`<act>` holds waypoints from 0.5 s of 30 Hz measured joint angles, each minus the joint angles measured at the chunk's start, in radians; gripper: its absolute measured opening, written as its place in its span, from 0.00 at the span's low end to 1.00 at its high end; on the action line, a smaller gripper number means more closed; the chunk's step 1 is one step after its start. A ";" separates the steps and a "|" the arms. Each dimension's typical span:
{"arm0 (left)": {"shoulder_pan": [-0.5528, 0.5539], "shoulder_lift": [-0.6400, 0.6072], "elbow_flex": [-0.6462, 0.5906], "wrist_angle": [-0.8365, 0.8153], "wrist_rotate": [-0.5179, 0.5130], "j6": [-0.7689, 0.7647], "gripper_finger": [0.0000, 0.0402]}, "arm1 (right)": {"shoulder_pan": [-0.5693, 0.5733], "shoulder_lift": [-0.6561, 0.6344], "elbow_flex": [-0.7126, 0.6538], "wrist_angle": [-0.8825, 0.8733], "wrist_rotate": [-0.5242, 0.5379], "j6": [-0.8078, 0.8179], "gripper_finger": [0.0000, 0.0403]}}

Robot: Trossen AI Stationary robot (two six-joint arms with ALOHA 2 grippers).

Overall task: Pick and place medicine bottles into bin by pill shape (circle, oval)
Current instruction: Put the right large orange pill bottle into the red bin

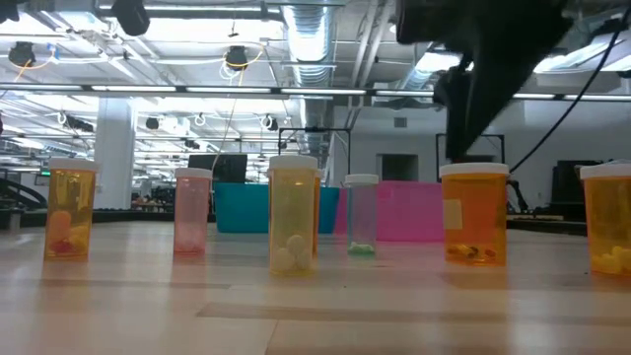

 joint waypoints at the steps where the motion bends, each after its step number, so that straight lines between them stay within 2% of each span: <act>1: 0.000 0.000 0.000 0.000 0.009 0.000 0.65 | 0.000 0.008 0.000 -0.010 0.000 0.000 0.67; 12: 0.000 0.000 0.000 -0.012 0.015 0.009 0.65 | 0.003 0.022 0.000 -0.009 -0.005 0.002 0.67; 15: 0.000 0.000 0.000 -0.013 0.015 0.012 0.65 | -0.005 0.022 0.000 -0.006 -0.069 0.021 0.67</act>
